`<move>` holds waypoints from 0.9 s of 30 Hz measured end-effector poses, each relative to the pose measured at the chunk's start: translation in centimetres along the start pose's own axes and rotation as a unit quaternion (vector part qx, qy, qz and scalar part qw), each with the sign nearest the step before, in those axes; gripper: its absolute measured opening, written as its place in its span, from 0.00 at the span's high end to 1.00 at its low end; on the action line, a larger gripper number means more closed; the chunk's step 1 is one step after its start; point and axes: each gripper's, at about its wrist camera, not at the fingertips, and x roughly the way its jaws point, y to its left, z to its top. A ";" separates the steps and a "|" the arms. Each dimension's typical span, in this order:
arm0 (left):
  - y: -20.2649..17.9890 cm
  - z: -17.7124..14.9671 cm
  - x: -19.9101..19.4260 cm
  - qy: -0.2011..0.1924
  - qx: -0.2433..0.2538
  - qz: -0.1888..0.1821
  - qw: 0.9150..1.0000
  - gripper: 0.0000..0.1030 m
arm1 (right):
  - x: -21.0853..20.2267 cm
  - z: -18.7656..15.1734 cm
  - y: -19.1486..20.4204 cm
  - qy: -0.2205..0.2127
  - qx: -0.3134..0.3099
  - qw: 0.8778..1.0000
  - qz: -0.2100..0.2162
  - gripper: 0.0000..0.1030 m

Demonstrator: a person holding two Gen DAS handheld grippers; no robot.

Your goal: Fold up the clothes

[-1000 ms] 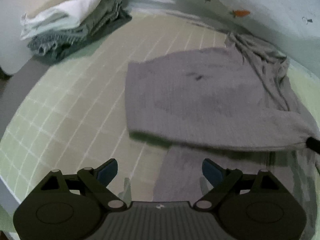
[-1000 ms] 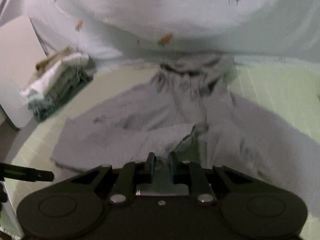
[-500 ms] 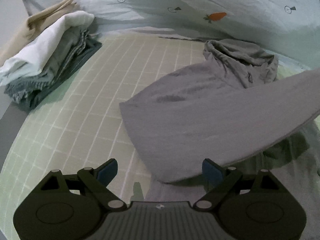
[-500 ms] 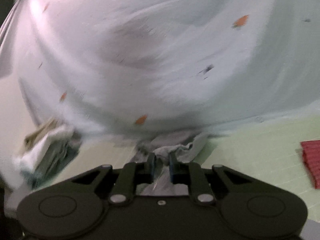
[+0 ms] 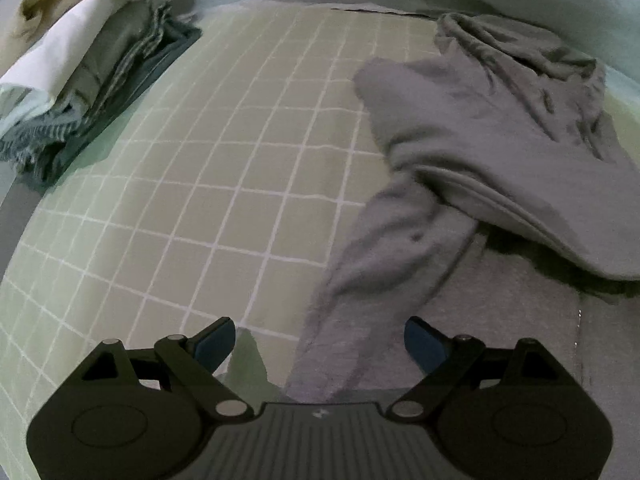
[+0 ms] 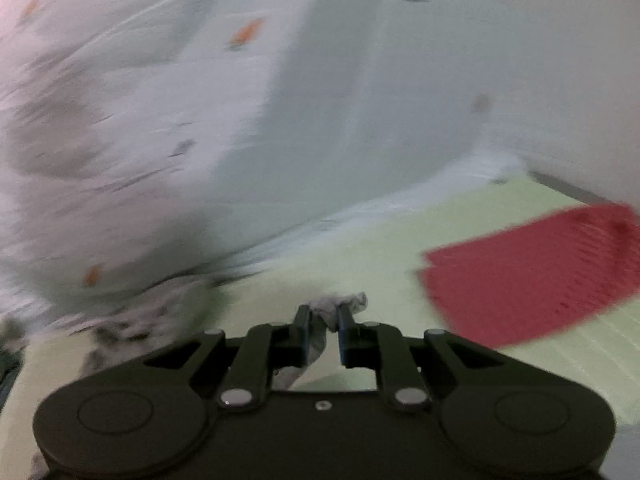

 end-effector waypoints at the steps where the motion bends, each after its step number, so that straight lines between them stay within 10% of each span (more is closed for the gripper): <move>1: 0.2 0.0 0.1 0.001 -0.004 0.000 1.000 0.11 | -0.2 -0.1 -1.1 -0.003 0.013 1.000 -0.018 0.86; 13: 1.2 0.1 -0.1 -0.007 -0.025 -0.003 1.000 0.08 | 0.4 -5.4 -7.2 0.080 0.059 0.986 -0.131 0.84; 21: 0.0 2.4 -1.6 -0.048 0.024 -0.083 0.995 0.08 | -0.3 -6.4 -7.0 0.113 0.088 0.982 -0.126 0.23; 27: -2.7 3.5 -0.3 -0.041 0.077 -0.081 0.993 0.10 | -2.9 -7.9 -4.6 0.138 0.047 0.984 -0.106 0.18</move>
